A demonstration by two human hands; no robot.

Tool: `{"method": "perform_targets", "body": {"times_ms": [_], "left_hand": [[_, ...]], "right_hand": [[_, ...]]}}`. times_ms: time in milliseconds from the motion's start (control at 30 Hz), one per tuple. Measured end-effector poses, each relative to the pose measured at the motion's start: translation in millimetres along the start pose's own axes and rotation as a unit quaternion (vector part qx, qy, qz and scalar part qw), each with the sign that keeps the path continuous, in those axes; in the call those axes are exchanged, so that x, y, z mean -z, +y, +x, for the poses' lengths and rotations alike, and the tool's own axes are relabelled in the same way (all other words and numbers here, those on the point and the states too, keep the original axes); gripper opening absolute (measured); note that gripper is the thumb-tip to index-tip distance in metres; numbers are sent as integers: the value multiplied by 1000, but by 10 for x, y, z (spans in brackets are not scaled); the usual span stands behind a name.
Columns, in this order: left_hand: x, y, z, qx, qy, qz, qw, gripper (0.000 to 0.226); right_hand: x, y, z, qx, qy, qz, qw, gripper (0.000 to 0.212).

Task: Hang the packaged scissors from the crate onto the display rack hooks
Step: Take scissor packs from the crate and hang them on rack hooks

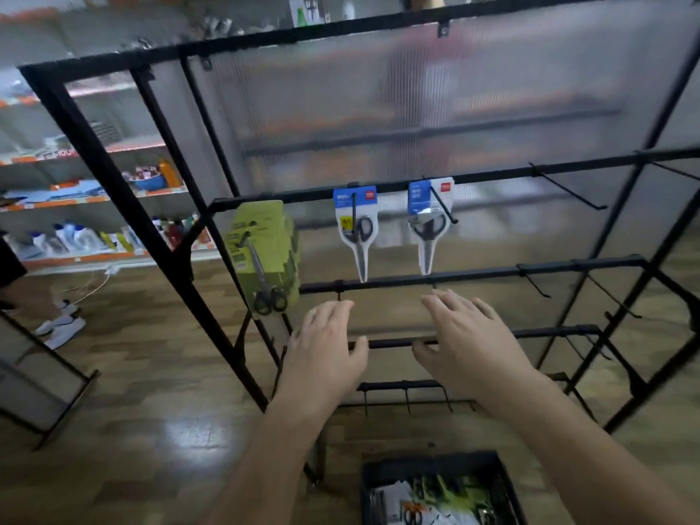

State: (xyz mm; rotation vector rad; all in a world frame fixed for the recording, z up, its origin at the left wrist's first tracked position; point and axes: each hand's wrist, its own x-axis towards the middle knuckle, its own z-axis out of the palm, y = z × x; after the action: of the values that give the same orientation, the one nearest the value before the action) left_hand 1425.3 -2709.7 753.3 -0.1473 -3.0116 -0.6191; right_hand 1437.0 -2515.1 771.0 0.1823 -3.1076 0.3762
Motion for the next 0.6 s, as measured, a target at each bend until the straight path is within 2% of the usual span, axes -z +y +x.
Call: {"method": "perform_targets", "body": {"times_ms": [133,300,600], "left_hand": [[-272,249,-231,-3,-44,28,999,58],[-367,460,-489,-23,-48,40,998,57],[-235,443,-942,-103,-29,56,993,55]], "right_hand": [[-94,366,-382,-7,-23,23,999,66],[-171,604,-756,-32,-34,35,998,68],[-111,424,-1421,-105,17,20,994,64]]}}
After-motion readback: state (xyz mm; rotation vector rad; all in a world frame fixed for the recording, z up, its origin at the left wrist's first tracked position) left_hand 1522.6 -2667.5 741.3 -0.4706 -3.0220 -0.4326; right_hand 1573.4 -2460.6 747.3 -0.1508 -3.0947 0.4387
